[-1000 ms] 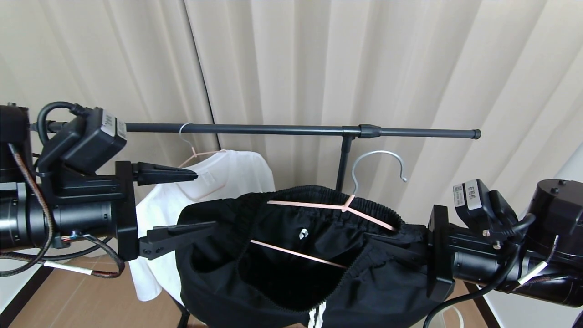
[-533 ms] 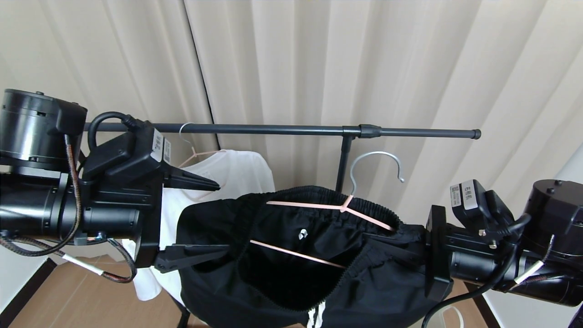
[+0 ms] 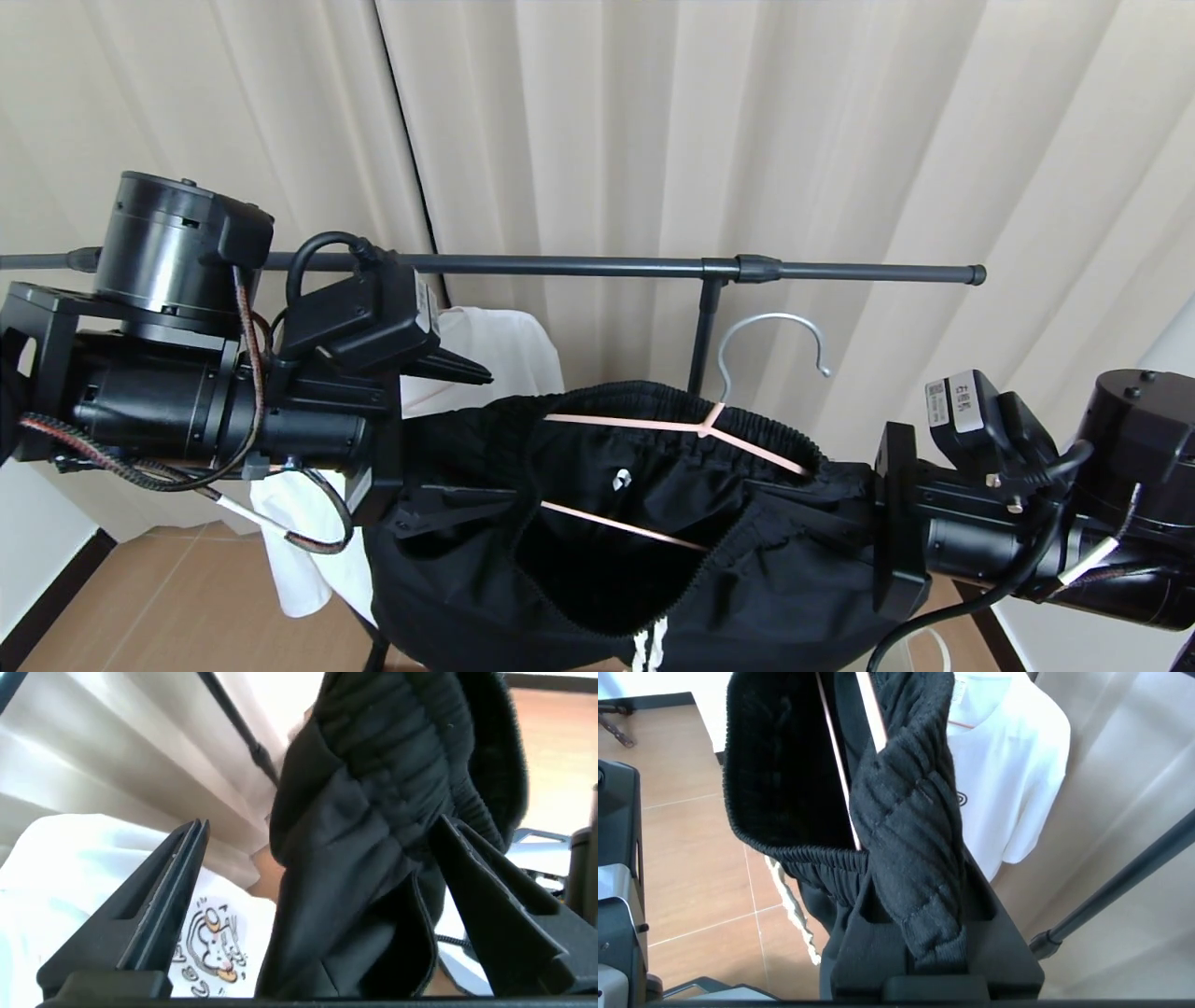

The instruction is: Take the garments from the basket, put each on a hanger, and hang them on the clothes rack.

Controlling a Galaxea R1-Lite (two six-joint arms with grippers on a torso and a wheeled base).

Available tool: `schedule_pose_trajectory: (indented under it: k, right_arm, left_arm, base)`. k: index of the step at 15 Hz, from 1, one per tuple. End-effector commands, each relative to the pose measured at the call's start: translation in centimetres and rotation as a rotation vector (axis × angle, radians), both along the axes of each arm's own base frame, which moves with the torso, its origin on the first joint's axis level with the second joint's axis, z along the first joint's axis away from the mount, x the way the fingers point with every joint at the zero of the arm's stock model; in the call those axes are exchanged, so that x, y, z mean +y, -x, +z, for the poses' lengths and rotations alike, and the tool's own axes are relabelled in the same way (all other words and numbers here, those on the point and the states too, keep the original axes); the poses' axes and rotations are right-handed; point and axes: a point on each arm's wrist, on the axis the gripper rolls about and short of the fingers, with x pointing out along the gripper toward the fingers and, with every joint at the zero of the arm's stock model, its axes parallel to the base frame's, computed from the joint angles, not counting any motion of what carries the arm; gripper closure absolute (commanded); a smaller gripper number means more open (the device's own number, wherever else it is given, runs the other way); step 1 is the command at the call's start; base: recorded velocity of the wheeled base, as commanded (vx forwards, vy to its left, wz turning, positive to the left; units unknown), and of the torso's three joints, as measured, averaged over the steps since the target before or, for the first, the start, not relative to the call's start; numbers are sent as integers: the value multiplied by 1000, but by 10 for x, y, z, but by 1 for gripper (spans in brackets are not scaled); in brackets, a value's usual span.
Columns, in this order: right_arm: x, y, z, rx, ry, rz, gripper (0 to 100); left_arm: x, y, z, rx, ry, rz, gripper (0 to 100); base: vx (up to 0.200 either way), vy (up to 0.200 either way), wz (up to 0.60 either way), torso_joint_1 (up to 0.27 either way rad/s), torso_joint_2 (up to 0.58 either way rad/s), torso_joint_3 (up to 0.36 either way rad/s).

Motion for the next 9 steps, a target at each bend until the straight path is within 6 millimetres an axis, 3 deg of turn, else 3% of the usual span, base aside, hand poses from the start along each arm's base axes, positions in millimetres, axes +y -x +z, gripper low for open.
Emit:
schedule_pose_trajectory:
  k: [1, 9]
  right_arm:
    - [1, 1, 0, -2, 0, 6, 100]
    - [8, 11, 0, -4, -2, 56, 100]
  left_arm:
    - [-6, -3, 0, 4, 1, -16, 0]
    - [-21, -13, -6, 21, -6, -47, 0]
  base:
    - [0, 0, 0, 0, 0, 0]
    - [0, 0, 0, 0, 0, 0]
